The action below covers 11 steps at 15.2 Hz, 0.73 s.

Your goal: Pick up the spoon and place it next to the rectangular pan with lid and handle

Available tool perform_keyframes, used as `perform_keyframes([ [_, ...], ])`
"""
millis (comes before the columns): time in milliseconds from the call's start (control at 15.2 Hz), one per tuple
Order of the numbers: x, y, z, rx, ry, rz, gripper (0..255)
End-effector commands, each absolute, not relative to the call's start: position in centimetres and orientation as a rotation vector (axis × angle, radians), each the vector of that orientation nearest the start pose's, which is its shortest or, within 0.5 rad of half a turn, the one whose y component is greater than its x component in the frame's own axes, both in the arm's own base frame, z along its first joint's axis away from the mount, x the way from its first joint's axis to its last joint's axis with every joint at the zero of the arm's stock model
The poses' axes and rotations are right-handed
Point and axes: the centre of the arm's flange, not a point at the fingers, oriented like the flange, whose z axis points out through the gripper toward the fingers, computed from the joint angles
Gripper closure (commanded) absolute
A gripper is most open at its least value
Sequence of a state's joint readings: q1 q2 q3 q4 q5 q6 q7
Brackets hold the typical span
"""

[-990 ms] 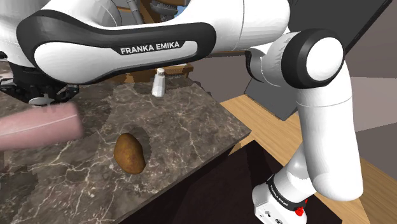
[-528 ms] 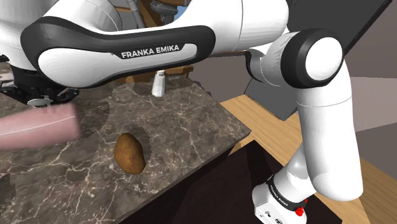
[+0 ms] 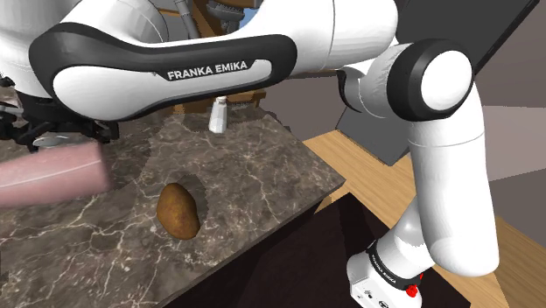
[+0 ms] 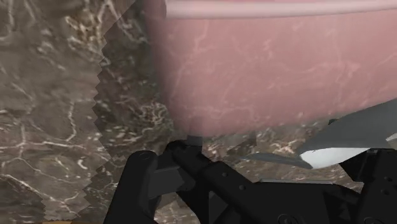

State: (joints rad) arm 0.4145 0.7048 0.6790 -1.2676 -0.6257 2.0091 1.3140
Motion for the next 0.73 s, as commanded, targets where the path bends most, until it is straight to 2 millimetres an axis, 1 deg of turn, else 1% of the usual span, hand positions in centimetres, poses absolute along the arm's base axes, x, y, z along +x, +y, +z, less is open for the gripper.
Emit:
perform_keyframes([
  [0, 48.1, 56.4, 43.8, -3.007, 0.249, -0.355, 0],
  [132, 47.5, 56.2, 46.1, -3.007, 0.249, -0.355, 0],
  [660, 47.5, 56.2, 46.1, -3.007, 0.249, -0.355, 0],
])
